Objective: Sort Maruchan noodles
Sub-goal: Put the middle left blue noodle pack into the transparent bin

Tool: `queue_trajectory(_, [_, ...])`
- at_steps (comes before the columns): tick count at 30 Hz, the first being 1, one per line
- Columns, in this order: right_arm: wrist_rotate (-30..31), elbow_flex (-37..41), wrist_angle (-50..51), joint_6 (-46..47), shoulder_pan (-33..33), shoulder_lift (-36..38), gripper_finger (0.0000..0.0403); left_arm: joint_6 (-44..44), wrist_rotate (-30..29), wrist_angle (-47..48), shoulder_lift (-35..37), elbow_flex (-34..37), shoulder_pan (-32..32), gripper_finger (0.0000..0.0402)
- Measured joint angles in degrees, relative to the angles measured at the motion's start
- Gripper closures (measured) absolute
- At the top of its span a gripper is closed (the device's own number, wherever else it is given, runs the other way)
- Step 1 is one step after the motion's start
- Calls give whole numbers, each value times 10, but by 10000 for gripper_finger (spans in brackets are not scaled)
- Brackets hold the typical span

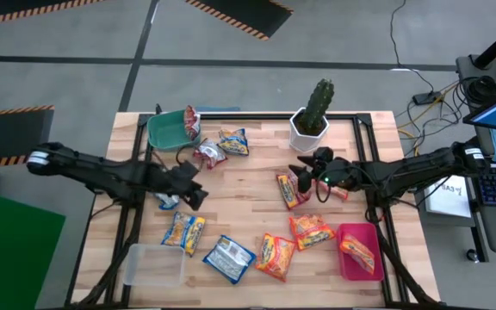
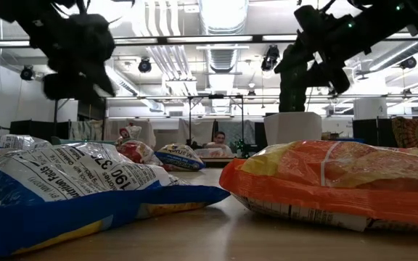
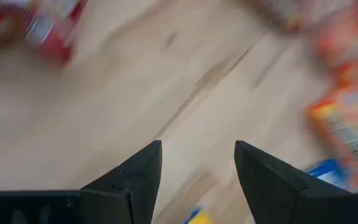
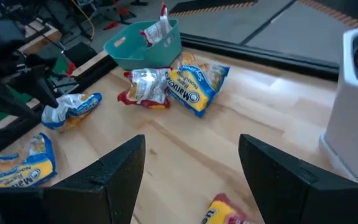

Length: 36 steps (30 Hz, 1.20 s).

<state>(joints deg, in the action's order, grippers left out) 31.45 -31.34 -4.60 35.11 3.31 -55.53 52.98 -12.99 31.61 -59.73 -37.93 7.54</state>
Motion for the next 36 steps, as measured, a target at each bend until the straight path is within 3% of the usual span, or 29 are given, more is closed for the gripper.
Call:
queue_trajectory(8, [1, -2, -2, -29, -20, 0, 156, 152, 16, 184, -96, -46, 50, 216])
queue_trajectory(13, [1, -2, 3, -29, -42, -1, 156, 197, -2, 265, -140, -63, 63, 216])
queue_trajectory(20, [1, -2, 14, -27, -60, -1, 156, 197, -34, 301, -173, -107, 65, 216])
queue_trajectory(26, [-4, -2, 14, -26, -61, -1, 156, 236, -26, 386, -191, -111, 76, 216])
queue_trajectory(36, [-4, -2, 53, -13, -60, -1, 156, 247, -29, 352, -249, -100, 87, 216])
